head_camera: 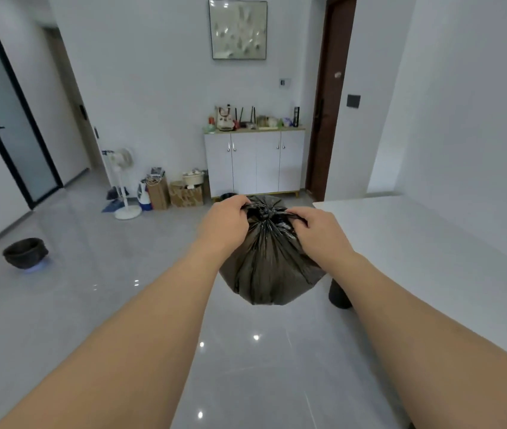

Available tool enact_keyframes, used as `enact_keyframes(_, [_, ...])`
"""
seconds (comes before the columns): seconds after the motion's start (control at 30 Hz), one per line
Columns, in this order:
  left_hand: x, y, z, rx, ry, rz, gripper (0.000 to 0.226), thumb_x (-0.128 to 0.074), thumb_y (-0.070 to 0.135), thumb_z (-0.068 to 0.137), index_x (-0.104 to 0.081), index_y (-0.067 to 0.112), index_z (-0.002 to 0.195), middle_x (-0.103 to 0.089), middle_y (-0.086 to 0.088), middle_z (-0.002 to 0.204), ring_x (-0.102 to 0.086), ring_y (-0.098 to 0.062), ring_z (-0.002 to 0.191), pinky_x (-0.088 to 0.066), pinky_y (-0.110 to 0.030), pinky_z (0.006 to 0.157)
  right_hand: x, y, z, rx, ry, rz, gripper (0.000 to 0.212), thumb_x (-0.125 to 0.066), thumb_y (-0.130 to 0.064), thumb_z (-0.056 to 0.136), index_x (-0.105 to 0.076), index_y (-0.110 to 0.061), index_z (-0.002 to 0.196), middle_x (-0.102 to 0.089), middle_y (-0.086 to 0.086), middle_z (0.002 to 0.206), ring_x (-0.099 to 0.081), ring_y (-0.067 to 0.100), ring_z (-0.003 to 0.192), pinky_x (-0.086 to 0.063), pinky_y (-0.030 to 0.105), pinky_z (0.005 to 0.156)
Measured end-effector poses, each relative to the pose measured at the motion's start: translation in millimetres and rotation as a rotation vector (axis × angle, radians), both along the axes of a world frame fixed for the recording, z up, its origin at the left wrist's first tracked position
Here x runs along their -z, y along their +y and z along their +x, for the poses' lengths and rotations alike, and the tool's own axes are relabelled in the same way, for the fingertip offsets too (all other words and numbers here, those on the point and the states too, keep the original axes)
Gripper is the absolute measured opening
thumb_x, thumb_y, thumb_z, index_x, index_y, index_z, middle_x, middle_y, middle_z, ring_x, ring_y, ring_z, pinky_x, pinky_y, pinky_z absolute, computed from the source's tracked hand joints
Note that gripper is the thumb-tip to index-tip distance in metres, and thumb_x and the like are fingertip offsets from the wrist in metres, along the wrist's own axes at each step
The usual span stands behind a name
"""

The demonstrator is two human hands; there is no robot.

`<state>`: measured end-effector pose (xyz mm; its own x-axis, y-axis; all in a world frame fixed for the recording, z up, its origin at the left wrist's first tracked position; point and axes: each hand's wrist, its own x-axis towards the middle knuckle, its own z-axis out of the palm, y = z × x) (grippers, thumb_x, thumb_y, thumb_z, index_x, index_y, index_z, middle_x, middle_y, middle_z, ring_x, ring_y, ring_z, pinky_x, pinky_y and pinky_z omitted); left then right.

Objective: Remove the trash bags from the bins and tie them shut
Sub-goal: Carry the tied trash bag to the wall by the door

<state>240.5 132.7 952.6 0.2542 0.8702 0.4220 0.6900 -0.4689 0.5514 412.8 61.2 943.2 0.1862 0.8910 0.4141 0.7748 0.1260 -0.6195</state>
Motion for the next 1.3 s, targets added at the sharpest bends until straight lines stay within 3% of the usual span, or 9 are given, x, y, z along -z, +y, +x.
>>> enact_keyframes(0.13, [-14, -12, -3, -0.005, -0.044, 0.021, 0.026, -0.042, 0.011, 0.095, -0.065, 0.013, 0.105, -0.069, -0.011, 0.104, -0.060, -0.031, 0.096, -0.050, -0.039, 0.081, -15, -5, -5, -0.010, 0.017, 0.019, 0.031, -0.047, -0.017, 0.097, -0.068, -0.018, 0.118, -0.069, 0.000, 0.116, -0.059, 0.015, 0.108, -0.039, 0.019, 0.087])
enact_keyframes(0.3, [-17, -12, 3, -0.028, -0.109, 0.030, 0.026, -0.042, 0.009, 0.094, -0.066, 0.011, 0.104, -0.068, -0.011, 0.106, -0.059, -0.029, 0.096, -0.040, -0.030, 0.074, -24, -6, -1, -0.025, 0.066, 0.005, 0.029, -0.048, -0.021, 0.097, -0.068, -0.020, 0.118, -0.068, -0.002, 0.116, -0.059, 0.014, 0.103, -0.045, 0.025, 0.089])
enact_keyframes(0.53, [-21, -3, 35, -0.018, -0.086, 0.027, 0.026, -0.042, 0.012, 0.095, -0.066, 0.014, 0.104, -0.069, -0.006, 0.103, -0.058, -0.024, 0.091, -0.041, -0.029, 0.073, -28, 2, 36, -0.050, 0.060, 0.007, 0.027, -0.049, -0.021, 0.097, -0.070, -0.018, 0.115, -0.069, -0.001, 0.113, -0.058, 0.011, 0.096, -0.041, 0.021, 0.083])
enact_keyframes(0.7, [-26, 21, 54, -0.032, -0.068, 0.031, 0.027, -0.041, 0.012, 0.095, -0.066, 0.015, 0.104, -0.068, -0.005, 0.103, -0.059, -0.023, 0.089, -0.042, -0.030, 0.072, -25, 33, 56, -0.056, 0.089, 0.020, 0.027, -0.048, -0.019, 0.097, -0.069, -0.017, 0.115, -0.067, 0.001, 0.116, -0.058, 0.015, 0.103, -0.042, 0.023, 0.088])
enact_keyframes(0.9, [-19, 91, 66, -0.075, -0.028, 0.004, 0.026, -0.041, 0.011, 0.095, -0.066, 0.013, 0.104, -0.068, -0.010, 0.104, -0.060, -0.029, 0.092, -0.045, -0.033, 0.073, -19, 108, 67, -0.078, 0.092, -0.029, 0.027, -0.049, -0.020, 0.097, -0.069, -0.018, 0.114, -0.066, -0.002, 0.116, -0.053, 0.008, 0.097, -0.036, 0.019, 0.083])
enact_keyframes(1.1, [-18, 187, 80, -0.022, -0.026, 0.008, 0.026, -0.040, 0.013, 0.094, -0.065, 0.015, 0.102, -0.068, -0.006, 0.100, -0.059, -0.024, 0.091, -0.051, -0.039, 0.080, -25, 195, 82, -0.055, 0.049, -0.009, 0.027, -0.048, -0.017, 0.097, -0.070, -0.017, 0.112, -0.069, -0.001, 0.112, -0.056, 0.010, 0.097, -0.036, 0.019, 0.079])
enact_keyframes(1.23, [-26, 246, 82, -0.019, -0.013, -0.002, 0.024, -0.040, 0.014, 0.094, -0.064, 0.016, 0.100, -0.068, -0.005, 0.097, -0.060, -0.025, 0.090, -0.051, -0.038, 0.078, -30, 255, 87, -0.054, 0.067, -0.008, 0.026, -0.049, -0.018, 0.097, -0.072, -0.018, 0.108, -0.069, -0.004, 0.101, -0.056, 0.010, 0.092, -0.035, 0.007, 0.065])
enact_keyframes(1.3, [-26, 274, 85, -0.016, -0.014, -0.014, 0.024, -0.040, 0.014, 0.094, -0.063, 0.015, 0.101, -0.068, -0.006, 0.098, -0.060, -0.026, 0.090, -0.051, -0.039, 0.078, -27, 284, 87, -0.051, 0.081, -0.004, 0.026, -0.049, -0.017, 0.096, -0.072, -0.018, 0.107, -0.068, -0.005, 0.098, -0.054, 0.009, 0.089, -0.035, 0.008, 0.062])
